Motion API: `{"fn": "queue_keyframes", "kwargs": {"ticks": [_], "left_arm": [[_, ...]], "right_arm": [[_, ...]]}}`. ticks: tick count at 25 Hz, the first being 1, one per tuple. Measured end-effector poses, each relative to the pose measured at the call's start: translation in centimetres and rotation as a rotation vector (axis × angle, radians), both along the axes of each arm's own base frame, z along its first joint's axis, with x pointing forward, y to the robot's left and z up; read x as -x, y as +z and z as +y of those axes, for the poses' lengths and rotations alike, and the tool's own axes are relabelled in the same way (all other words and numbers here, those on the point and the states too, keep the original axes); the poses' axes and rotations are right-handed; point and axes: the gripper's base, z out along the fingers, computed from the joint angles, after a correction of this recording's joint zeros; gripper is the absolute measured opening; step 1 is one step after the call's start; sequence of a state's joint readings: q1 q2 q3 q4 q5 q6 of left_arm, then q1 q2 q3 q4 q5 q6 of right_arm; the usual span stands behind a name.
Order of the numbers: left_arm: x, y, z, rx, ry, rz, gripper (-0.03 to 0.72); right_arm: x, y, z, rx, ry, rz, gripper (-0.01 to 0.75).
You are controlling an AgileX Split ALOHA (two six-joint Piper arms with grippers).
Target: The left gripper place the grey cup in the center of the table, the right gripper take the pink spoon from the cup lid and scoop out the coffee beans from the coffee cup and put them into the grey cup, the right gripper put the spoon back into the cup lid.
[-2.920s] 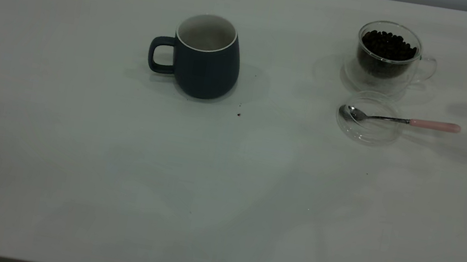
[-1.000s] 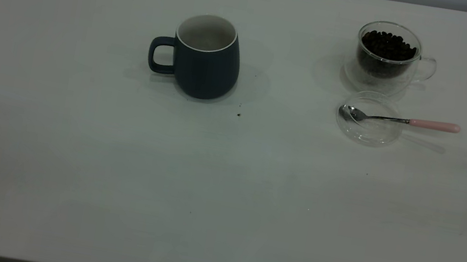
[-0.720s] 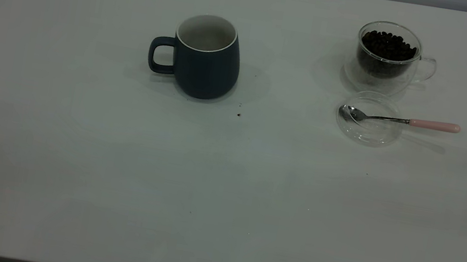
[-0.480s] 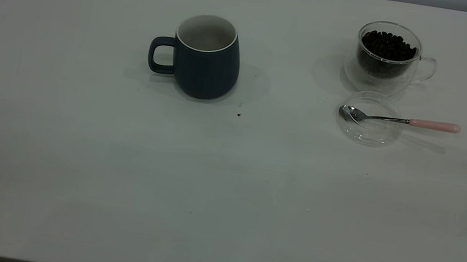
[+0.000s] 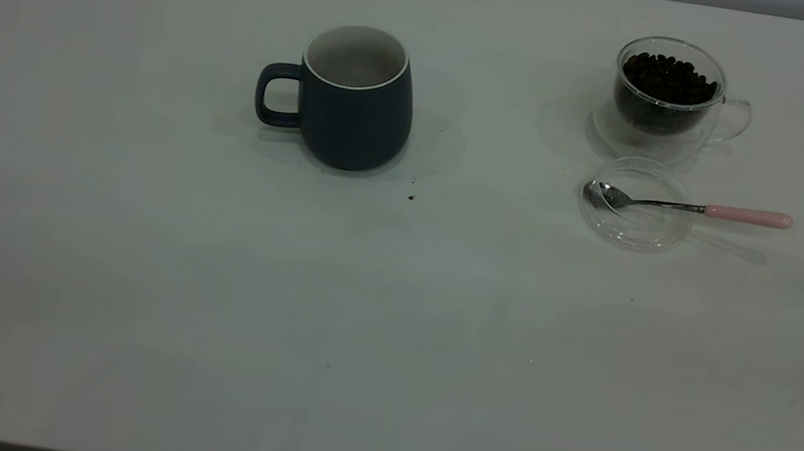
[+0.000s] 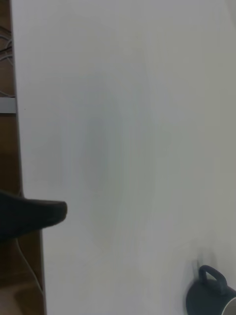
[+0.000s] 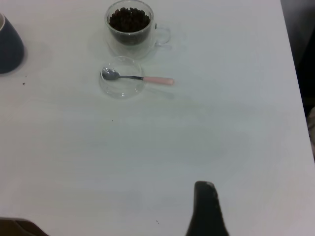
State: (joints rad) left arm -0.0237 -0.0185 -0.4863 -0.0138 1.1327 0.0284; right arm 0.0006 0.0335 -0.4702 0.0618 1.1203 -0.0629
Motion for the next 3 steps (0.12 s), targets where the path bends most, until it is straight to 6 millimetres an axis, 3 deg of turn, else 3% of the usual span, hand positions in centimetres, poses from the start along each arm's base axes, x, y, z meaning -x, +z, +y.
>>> {"fn": "queue_keyframes", "kwargs": {"ticks": [3], "left_arm": [[0.0,0.0,0.0,-0.001,-0.001,0.0,0.565]], "right_arm": [[0.0,0.0,0.0,0.0,0.0,0.0,0.589]]}}
